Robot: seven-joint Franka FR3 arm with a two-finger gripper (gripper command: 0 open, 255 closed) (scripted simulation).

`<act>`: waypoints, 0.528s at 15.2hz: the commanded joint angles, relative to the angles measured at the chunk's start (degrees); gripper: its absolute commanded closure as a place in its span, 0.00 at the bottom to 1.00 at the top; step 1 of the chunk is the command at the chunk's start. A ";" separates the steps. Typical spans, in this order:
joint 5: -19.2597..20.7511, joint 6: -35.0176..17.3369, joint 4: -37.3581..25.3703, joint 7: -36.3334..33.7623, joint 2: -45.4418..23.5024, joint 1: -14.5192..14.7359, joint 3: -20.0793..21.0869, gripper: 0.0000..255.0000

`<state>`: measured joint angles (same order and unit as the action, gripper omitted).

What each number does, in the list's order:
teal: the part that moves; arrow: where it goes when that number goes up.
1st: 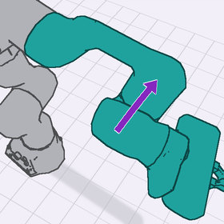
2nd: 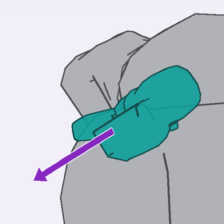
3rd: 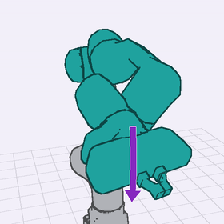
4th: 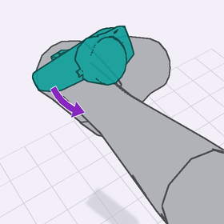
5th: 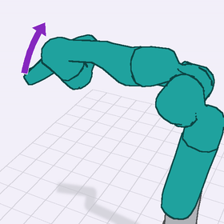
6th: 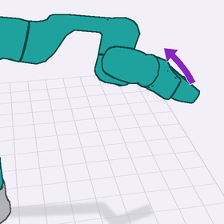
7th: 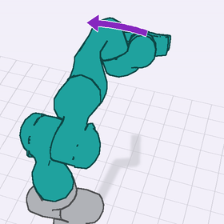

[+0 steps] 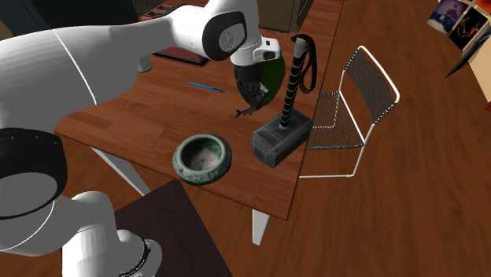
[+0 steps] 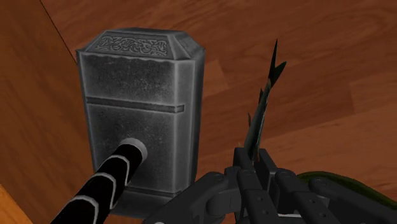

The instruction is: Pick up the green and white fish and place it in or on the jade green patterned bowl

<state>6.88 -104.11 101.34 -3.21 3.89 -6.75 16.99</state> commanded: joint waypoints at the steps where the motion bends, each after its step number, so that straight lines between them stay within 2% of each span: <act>1: 0.00 1.68 -1.84 0.23 -0.18 -0.02 -0.01 1.00; 7: 0.15 5.96 -6.88 0.55 -0.96 0.04 0.10 1.00; 8: -0.63 5.44 -3.98 1.07 1.59 -0.14 -0.20 1.00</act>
<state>6.71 -98.57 95.83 -2.31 3.97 -6.86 16.88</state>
